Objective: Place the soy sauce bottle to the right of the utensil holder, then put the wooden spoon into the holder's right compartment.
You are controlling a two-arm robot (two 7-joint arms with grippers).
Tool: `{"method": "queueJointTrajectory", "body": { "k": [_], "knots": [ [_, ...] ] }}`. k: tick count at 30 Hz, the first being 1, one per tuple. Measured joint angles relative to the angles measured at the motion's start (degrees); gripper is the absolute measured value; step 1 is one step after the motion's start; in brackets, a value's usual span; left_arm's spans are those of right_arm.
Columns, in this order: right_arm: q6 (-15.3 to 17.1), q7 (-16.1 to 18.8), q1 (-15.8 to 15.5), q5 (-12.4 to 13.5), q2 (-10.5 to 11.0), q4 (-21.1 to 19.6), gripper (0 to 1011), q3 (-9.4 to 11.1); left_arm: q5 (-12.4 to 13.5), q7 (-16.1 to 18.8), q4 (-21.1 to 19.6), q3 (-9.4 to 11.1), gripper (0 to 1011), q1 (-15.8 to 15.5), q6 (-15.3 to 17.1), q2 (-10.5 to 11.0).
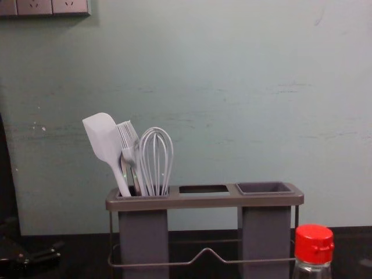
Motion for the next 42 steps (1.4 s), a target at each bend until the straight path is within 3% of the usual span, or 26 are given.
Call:
{"method": "queueJointTrajectory", "body": {
  "k": [8,15,21,28,42],
  "knots": [
    [1.12,5.32,3.07,2.08,-3.13,1.30,1002,-2.21,0.00,0.00,0.00,0.00,1005,0.00,0.00,0.00],
    [1.66,6.10,4.56,1.44,-5.91,2.00,1002,-3.31,0.00,0.00,0.00,0.00,1005,0.00,0.00,0.00],
    [4.57,6.95,6.99,1.49,-8.53,3.53,1003,-3.93,0.00,0.00,0.00,0.00,1005,0.00,0.00,0.00],
    [9.62,7.30,9.52,1.08,-9.79,3.95,1002,-4.56,0.00,0.00,0.00,0.00,1005,0.00,0.00,0.00],
    [11.39,7.97,9.66,-1.03,-11.20,3.43,966,-3.63,0.00,0.00,0.00,0.00,1005,0.00,0.00,0.00]
  ]
}}
